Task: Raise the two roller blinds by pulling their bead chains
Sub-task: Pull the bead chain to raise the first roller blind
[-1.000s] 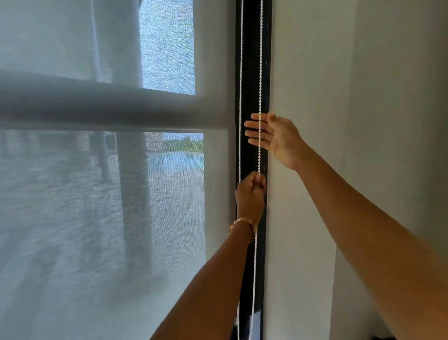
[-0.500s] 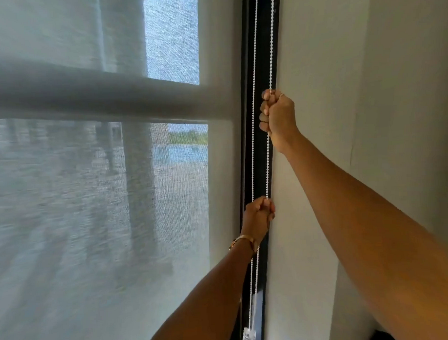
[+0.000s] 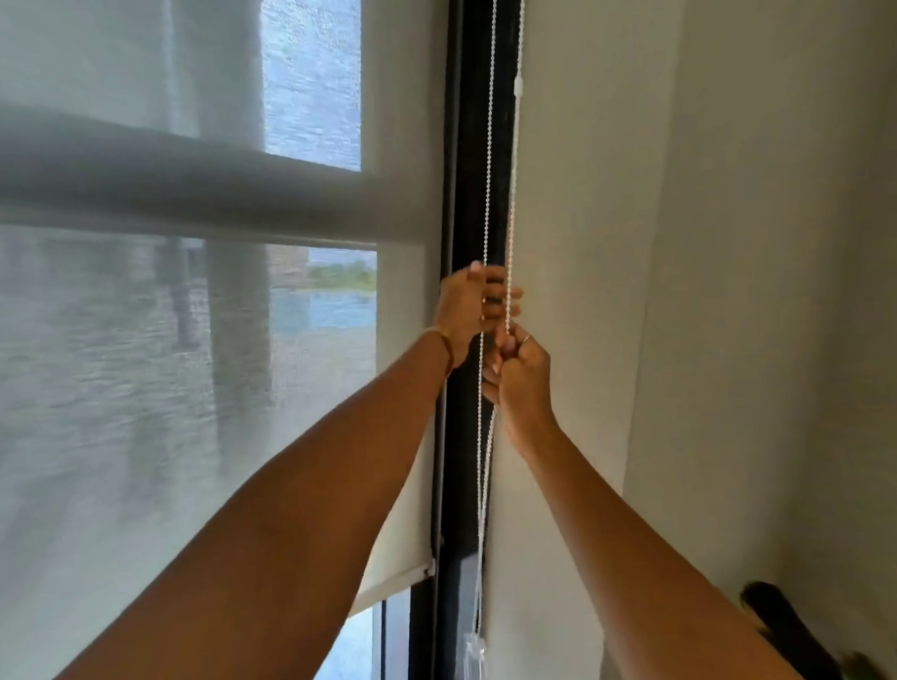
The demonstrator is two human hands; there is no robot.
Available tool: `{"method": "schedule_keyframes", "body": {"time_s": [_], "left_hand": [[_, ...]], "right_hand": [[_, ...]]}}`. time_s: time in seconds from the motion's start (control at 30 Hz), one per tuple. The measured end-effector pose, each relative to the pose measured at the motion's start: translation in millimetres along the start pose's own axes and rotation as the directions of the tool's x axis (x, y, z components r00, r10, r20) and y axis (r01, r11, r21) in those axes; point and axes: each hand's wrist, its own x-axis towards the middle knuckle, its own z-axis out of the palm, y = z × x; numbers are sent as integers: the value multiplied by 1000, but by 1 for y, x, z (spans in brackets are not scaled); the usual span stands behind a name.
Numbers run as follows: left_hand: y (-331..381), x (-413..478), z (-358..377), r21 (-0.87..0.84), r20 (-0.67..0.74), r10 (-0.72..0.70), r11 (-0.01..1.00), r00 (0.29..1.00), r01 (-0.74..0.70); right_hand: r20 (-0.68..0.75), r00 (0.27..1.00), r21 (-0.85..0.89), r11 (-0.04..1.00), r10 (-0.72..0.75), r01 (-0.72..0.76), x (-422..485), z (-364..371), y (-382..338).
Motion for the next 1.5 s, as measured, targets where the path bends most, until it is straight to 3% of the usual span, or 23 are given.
{"method": "schedule_keyframes", "body": {"time_s": [0.23,0.37,0.53,0.77,1.03,1.17,1.33,1.5], "left_hand": [[66,28,22,104,-68,40,994,997,-33],[77,28,37,50,-63,12,999,998,-9],[86,27,47,-8,-133,91,996,987,-93],[68,17,51,91,-180,248,968,952,-235],[35,-17,37,74,-200,256,966,946,-246],[15,-26,23,82,-197,217,975,956,-204],[-9,-37,11,60,-187,162,986,969,-153],[-38,-52,16,-13,-186,75,997,980,-78]], "right_hand": [[1,999,-53,998,41,-41,-24,-17,45],[-11,998,-61,997,54,-55,-34,-19,58],[-38,995,-80,992,92,-95,-47,-31,72],[10,991,-108,985,137,-135,-54,-40,89],[193,911,-256,914,366,-313,-58,-64,98],[212,875,-161,899,435,-408,-55,-72,104],[187,910,-71,929,369,-362,-20,-54,81],[109,984,-33,990,139,-136,29,-25,20]]}}
